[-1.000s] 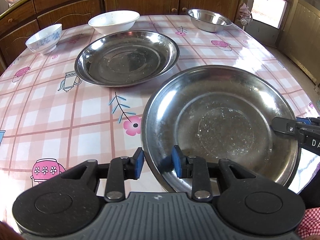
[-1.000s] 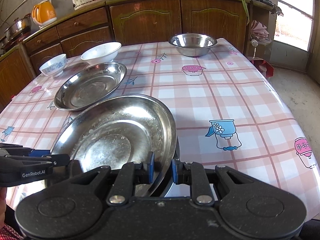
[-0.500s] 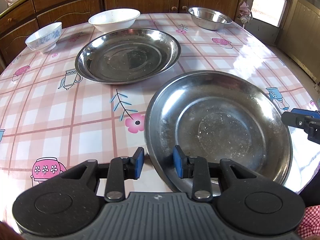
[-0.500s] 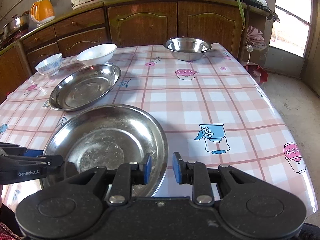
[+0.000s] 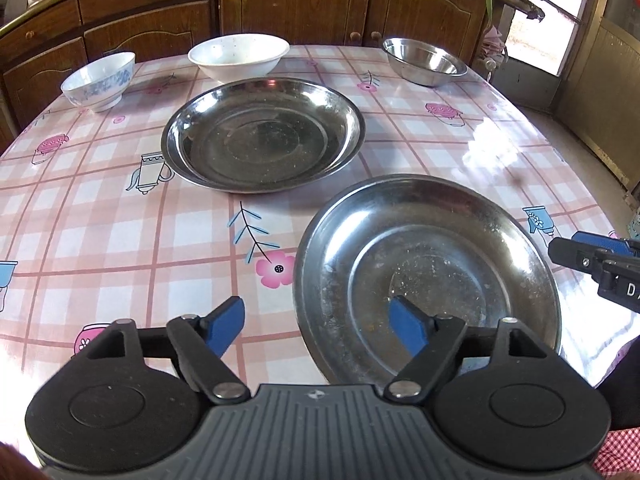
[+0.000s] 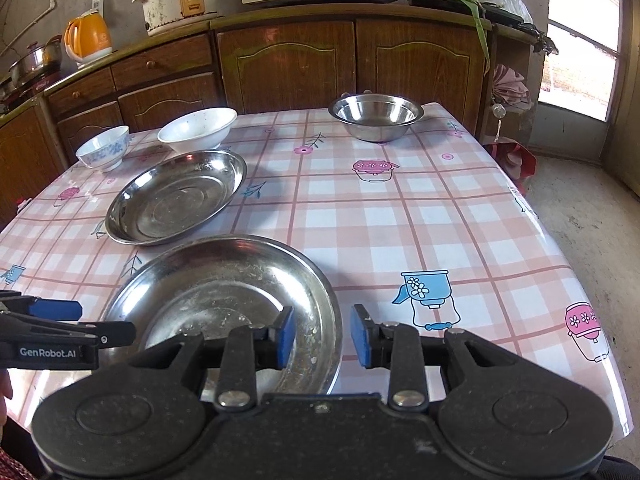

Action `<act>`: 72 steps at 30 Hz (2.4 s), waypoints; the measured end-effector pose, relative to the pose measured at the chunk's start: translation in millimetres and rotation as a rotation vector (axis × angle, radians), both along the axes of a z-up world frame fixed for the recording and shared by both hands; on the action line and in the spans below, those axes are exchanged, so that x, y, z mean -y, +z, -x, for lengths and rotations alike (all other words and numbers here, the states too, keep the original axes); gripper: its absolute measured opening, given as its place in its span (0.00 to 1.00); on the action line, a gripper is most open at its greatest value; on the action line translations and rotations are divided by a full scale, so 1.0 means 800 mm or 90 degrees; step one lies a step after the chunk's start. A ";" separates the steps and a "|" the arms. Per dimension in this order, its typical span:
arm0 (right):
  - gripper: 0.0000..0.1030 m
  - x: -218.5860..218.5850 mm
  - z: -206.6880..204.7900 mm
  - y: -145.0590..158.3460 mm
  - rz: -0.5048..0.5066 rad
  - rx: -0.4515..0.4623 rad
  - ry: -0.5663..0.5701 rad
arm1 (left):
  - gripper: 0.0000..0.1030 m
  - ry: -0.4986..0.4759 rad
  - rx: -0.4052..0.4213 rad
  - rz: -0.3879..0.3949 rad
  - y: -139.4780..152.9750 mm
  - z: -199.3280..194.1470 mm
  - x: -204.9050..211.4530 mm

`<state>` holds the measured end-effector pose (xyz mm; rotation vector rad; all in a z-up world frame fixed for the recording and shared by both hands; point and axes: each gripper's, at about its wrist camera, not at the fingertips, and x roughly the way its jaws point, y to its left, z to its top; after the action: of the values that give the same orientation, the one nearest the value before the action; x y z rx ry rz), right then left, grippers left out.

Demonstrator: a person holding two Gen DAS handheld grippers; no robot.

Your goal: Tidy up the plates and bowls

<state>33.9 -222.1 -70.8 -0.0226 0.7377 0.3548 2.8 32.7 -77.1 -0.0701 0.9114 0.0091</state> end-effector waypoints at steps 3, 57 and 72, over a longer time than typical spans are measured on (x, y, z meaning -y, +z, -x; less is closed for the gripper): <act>0.43 -0.006 -0.001 0.005 -0.003 0.005 0.010 | 0.83 0.011 0.003 -0.004 0.004 -0.002 -0.005; 0.72 -0.143 -0.167 0.008 -0.052 -0.056 0.083 | 0.91 0.158 0.004 -0.002 0.003 -0.119 -0.151; 0.73 -0.171 -0.243 -0.037 -0.078 -0.125 0.050 | 0.70 0.148 -0.001 0.020 -0.016 -0.178 -0.165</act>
<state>228.3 -85.1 -100.6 0.1011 0.9100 0.4816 145.3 164.8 -90.1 -0.2056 0.9009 0.2105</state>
